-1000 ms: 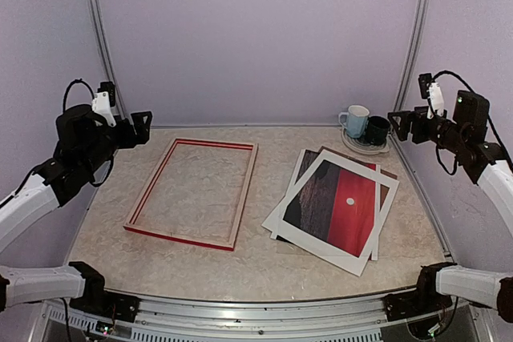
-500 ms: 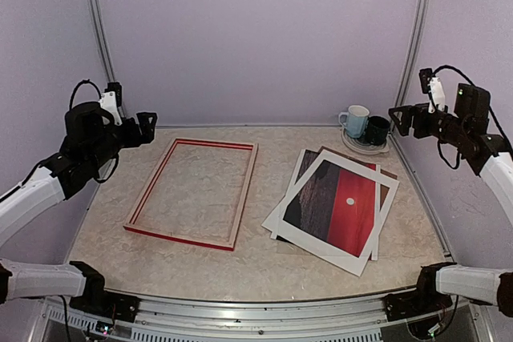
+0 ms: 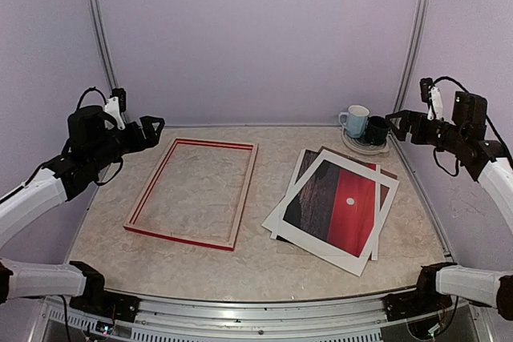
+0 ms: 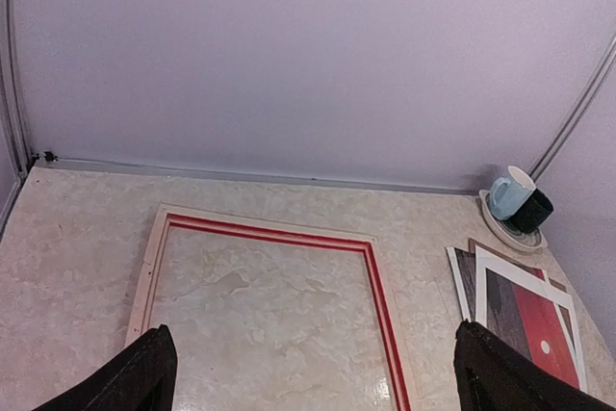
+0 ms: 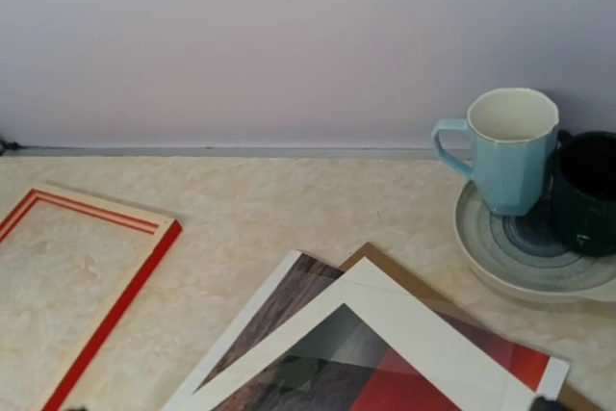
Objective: Put the photo into the frame
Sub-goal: Pick up the glass panel from the mat board.
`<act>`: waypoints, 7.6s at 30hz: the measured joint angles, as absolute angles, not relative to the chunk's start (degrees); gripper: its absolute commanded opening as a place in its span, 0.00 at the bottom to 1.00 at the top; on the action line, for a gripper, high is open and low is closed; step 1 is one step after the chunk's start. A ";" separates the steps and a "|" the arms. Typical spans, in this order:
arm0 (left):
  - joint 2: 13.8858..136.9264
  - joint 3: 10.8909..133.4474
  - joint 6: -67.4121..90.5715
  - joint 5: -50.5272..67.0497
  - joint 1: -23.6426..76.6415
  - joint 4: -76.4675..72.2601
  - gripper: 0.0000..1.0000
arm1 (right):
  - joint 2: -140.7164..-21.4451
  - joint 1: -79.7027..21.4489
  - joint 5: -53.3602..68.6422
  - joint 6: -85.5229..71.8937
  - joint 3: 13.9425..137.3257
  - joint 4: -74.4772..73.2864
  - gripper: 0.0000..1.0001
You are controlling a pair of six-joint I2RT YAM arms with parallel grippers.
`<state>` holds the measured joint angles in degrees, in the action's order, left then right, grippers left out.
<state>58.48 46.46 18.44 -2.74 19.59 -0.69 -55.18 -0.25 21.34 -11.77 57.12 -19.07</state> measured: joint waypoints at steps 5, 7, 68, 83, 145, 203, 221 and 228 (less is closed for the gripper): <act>62.83 47.44 19.77 -1.65 23.44 -0.34 0.99 | -55.51 -0.23 20.34 -13.91 56.45 -19.07 0.99; 64.93 48.05 20.45 -1.65 25.06 0.23 0.99 | -55.81 -0.23 20.01 -14.57 55.55 -19.16 0.99; 112.55 78.56 35.75 14.37 51.77 5.72 0.99 | -62.98 -0.21 19.44 -31.79 27.07 -20.03 0.99; 118.93 79.88 35.77 16.08 57.41 0.30 0.99 | -55.77 -0.21 19.57 -35.94 21.54 -19.77 0.99; 122.67 76.40 36.95 16.73 57.91 -8.12 0.99 | -43.18 -0.21 36.71 -49.58 11.64 -8.56 0.83; 120.77 74.87 34.44 17.52 57.52 -5.96 0.99 | -68.71 1.80 51.33 -33.04 22.55 -6.02 0.17; 116.97 74.59 34.11 16.05 55.46 -1.45 0.99 | -64.60 1.69 55.00 -35.68 20.71 -3.25 0.00; 111.22 74.24 34.00 12.23 52.36 -0.49 0.99 | -59.99 1.56 56.21 -39.81 20.69 -0.43 0.00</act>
